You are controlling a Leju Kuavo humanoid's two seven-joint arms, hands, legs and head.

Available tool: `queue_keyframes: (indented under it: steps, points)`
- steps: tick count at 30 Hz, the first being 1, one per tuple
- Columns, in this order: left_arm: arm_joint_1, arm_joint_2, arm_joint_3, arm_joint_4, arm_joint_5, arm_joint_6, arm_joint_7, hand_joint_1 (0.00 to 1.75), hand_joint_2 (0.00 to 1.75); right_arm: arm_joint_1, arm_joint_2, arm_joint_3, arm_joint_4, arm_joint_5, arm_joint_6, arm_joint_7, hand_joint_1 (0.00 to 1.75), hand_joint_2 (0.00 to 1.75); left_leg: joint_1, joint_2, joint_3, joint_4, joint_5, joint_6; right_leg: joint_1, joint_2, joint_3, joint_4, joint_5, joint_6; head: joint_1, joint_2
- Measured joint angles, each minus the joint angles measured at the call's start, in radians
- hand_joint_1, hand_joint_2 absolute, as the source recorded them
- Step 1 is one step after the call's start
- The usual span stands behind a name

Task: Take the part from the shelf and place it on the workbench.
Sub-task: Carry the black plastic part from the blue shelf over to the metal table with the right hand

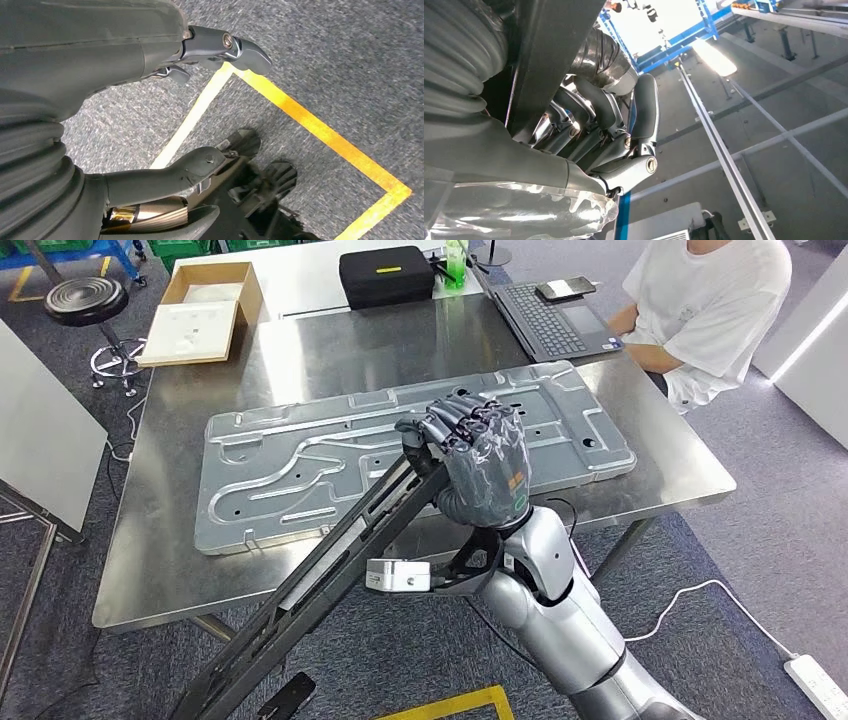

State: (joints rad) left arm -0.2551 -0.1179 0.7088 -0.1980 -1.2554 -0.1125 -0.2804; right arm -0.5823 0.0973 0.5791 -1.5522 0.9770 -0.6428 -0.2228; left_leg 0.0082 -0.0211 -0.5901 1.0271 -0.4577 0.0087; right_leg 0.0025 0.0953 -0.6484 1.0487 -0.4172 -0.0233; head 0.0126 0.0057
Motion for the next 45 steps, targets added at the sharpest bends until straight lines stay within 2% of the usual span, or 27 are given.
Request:
queue_keyframes:
  steps: [4,5,6,8,9,10,11,14,16,20,22,24,25,26,27,29,31,32,34,36,37,39,40,41,42,43,45]
  points:
    - [0.000,0.000,0.000,0.000,0.000,0.000,0.000,0.00,1.75,0.002,0.000,0.000,0.003,0.000,0.001,0.000,1.75,1.75,-0.003,0.000,-0.001,0.002,0.002,0.004,-0.004,0.001,-0.001,-0.005,0.004,0.009,0.000,0.000]
    - [0.000,-0.001,0.000,0.000,0.000,0.000,-0.001,0.00,1.75,0.002,0.000,0.000,0.006,0.000,0.001,0.000,1.75,1.75,-0.002,0.003,0.001,-0.006,0.009,0.011,-0.004,-0.016,-0.009,0.012,-0.010,0.016,0.000,0.000]
    - [0.000,-0.002,0.000,0.000,0.000,0.000,-0.002,0.00,1.75,0.002,-0.001,0.000,0.008,0.000,0.001,0.000,1.75,1.75,-0.001,0.007,0.003,-0.013,0.015,0.017,-0.004,-0.036,-0.025,0.048,-0.034,0.023,0.000,0.000]
    - [0.003,-0.003,0.000,0.000,0.000,0.000,-0.002,0.00,1.75,0.004,-0.002,0.000,0.014,0.000,0.000,0.000,1.75,1.75,0.002,0.017,0.006,-0.027,0.025,0.027,-0.005,-0.078,-0.079,0.172,-0.104,0.035,0.001,0.000]
    - [0.005,-0.002,0.000,0.000,0.000,0.000,-0.002,0.00,1.75,0.005,-0.003,0.000,0.017,0.000,0.000,0.000,1.75,1.75,0.002,0.021,0.005,-0.027,0.025,0.027,-0.008,-0.083,-0.102,0.224,-0.124,0.038,0.001,0.000]
    - [0.006,-0.002,0.000,0.000,0.000,0.000,-0.002,0.00,1.75,0.007,-0.003,0.000,0.021,0.000,0.000,0.000,1.75,1.75,0.002,0.024,0.004,-0.026,0.025,0.026,-0.011,-0.086,-0.112,0.250,-0.128,0.041,0.001,0.000]
    - [0.007,-0.002,0.000,0.000,0.000,0.000,-0.002,0.00,1.75,0.007,-0.004,0.000,0.023,0.000,0.000,0.000,1.75,1.75,0.002,0.028,0.003,-0.024,0.024,0.025,-0.014,-0.088,-0.104,0.240,-0.114,0.043,0.001,0.000]
    - [0.007,-0.004,0.000,0.000,0.000,0.000,-0.005,0.00,1.75,0.006,-0.004,0.000,0.026,0.002,0.001,0.000,1.75,1.75,0.002,0.032,0.001,-0.013,0.017,0.014,-0.018,-0.099,-0.009,0.068,-0.041,0.044,0.001,0.000]
    - [0.007,-0.004,0.000,0.000,0.000,0.000,-0.011,0.00,1.75,0.005,-0.004,0.000,0.028,-0.004,0.003,0.000,1.75,1.75,-0.001,0.034,-0.003,-0.006,0.013,0.004,-0.015,-0.101,0.023,0.004,-0.031,0.035,0.001,0.000]
    - [0.007,-0.003,0.000,0.000,0.000,-0.003,-0.019,0.00,1.75,0.004,-0.003,0.000,0.037,-0.064,0.024,-0.004,1.75,1.75,0.003,0.035,-0.010,0.009,-0.001,-0.017,-0.011,-0.095,0.025,-0.004,-0.028,0.008,0.001,0.000]
    - [0.008,-0.003,0.000,0.000,0.000,-0.003,-0.021,0.00,1.75,0.001,-0.002,0.000,0.040,-0.077,0.027,-0.007,1.75,1.75,0.005,0.032,-0.046,0.089,-0.049,-0.023,-0.012,-0.097,0.029,-0.009,-0.026,-0.003,0.000,0.000]
    - [0.011,-0.003,0.000,0.000,0.000,-0.003,-0.025,0.00,1.75,0.000,-0.002,0.000,0.046,-0.065,0.026,-0.008,1.75,1.75,0.005,0.031,-0.107,0.215,-0.102,-0.025,-0.008,-0.099,0.029,-0.009,-0.026,-0.008,0.000,0.000]
    - [0.013,-0.002,0.000,0.000,0.000,-0.003,-0.027,0.00,1.75,0.000,-0.002,0.000,0.049,-0.056,0.024,-0.008,1.75,1.75,0.005,0.031,-0.129,0.257,-0.110,-0.024,-0.006,-0.100,0.029,-0.008,-0.027,-0.010,0.000,0.000]
    - [0.015,-0.002,0.000,0.000,0.001,-0.003,-0.029,0.00,1.75,0.000,-0.002,0.000,0.053,-0.048,0.022,-0.008,1.75,1.75,0.005,0.031,-0.137,0.266,-0.100,-0.022,-0.003,-0.103,0.030,-0.007,-0.028,-0.011,0.000,0.000]
    - [0.016,-0.001,0.000,0.000,0.001,-0.003,-0.031,0.00,1.75,0.000,-0.002,0.000,0.055,-0.044,0.021,-0.008,1.75,1.75,0.004,0.032,-0.126,0.237,-0.074,-0.019,-0.001,-0.106,0.031,-0.006,-0.030,-0.012,0.000,0.000]
    - [0.015,0.000,0.000,0.000,0.002,-0.003,-0.034,0.00,1.75,-0.001,-0.002,0.000,0.057,-0.040,0.019,-0.008,1.75,1.75,-0.001,0.046,-0.067,0.109,-0.008,-0.006,0.003,-0.115,0.035,-0.004,-0.033,-0.012,0.000,0.000]
    - [0.011,0.001,0.000,0.000,0.003,-0.003,-0.034,0.00,1.75,-0.002,-0.002,0.000,0.058,-0.039,0.018,-0.007,1.75,1.75,-0.011,0.065,-0.025,0.016,0.020,0.005,0.007,-0.125,0.036,-0.003,-0.036,-0.007,0.001,0.000]
    - [0.010,0.001,0.000,0.000,0.004,-0.003,-0.034,0.00,1.75,-0.002,-0.002,0.000,0.058,-0.039,0.017,-0.007,1.75,1.75,-0.015,0.068,-0.020,0.003,0.019,0.008,0.008,-0.132,0.036,-0.004,-0.037,-0.003,0.001,0.000]
    - [0.010,0.001,0.000,0.000,0.006,-0.003,-0.034,0.00,1.75,-0.003,-0.002,0.000,0.059,-0.039,0.016,-0.006,1.75,1.75,-0.014,0.052,-0.019,-0.006,0.026,0.015,0.008,-0.144,0.037,-0.005,-0.039,0.006,0.001,0.000]
    - [0.011,0.001,0.000,0.000,0.007,-0.003,-0.035,0.00,1.75,-0.005,-0.002,0.000,0.059,-0.039,0.016,-0.006,1.75,1.75,-0.009,0.037,-0.015,-0.018,0.035,0.023,0.005,-0.133,0.028,0.021,-0.061,0.017,0.001,0.000]
    - [0.010,0.001,0.000,0.000,0.008,-0.003,-0.036,0.00,1.75,-0.006,-0.003,0.000,0.059,-0.039,0.015,-0.006,1.75,1.75,-0.006,0.031,-0.014,-0.023,0.039,0.027,0.003,-0.121,0.012,0.059,-0.086,0.022,0.001,0.000]
    - [0.010,0.002,0.000,0.000,0.008,-0.003,-0.038,0.00,1.75,-0.005,-0.004,0.000,0.062,-0.037,0.015,-0.005,1.75,1.75,-0.006,0.016,-0.015,-0.023,0.041,0.030,-0.003,-0.104,-0.042,0.178,-0.147,0.029,0.001,0.000]
    - [0.010,0.002,0.000,0.000,0.008,-0.003,-0.039,0.00,1.75,-0.004,-0.004,0.000,0.063,-0.037,0.015,-0.005,1.75,1.75,-0.006,0.008,-0.016,-0.023,0.042,0.031,-0.006,-0.101,-0.066,0.229,-0.164,0.032,0.001,0.000]
    - [0.011,0.002,0.000,0.000,0.008,-0.003,-0.039,0.00,1.75,-0.003,-0.005,0.000,0.065,-0.037,0.015,-0.005,1.75,1.75,-0.005,-0.002,-0.017,-0.021,0.042,0.031,-0.010,-0.099,-0.077,0.252,-0.164,0.034,0.001,0.000]
    - [0.012,0.002,0.000,0.000,0.008,-0.003,-0.040,0.00,1.75,-0.002,-0.005,0.000,0.067,-0.036,0.015,-0.005,1.75,1.75,-0.004,-0.012,-0.017,-0.019,0.041,0.030,-0.013,-0.098,-0.071,0.240,-0.145,0.037,0.001,0.000]
    - [0.013,0.001,0.000,0.000,0.008,-0.003,-0.040,0.00,1.75,-0.002,-0.006,0.000,0.068,-0.036,0.015,-0.005,1.75,1.75,-0.003,-0.023,-0.017,-0.016,0.040,0.028,-0.017,-0.093,-0.048,0.193,-0.112,0.039,0.001,0.000]
    - [0.012,0.001,0.000,0.000,0.007,-0.003,-0.040,0.00,1.75,-0.004,-0.006,0.000,0.068,-0.036,0.015,-0.005,1.75,1.75,0.000,-0.044,-0.022,-0.005,0.035,0.018,-0.025,-0.056,0.011,0.071,-0.060,0.041,0.001,0.000]
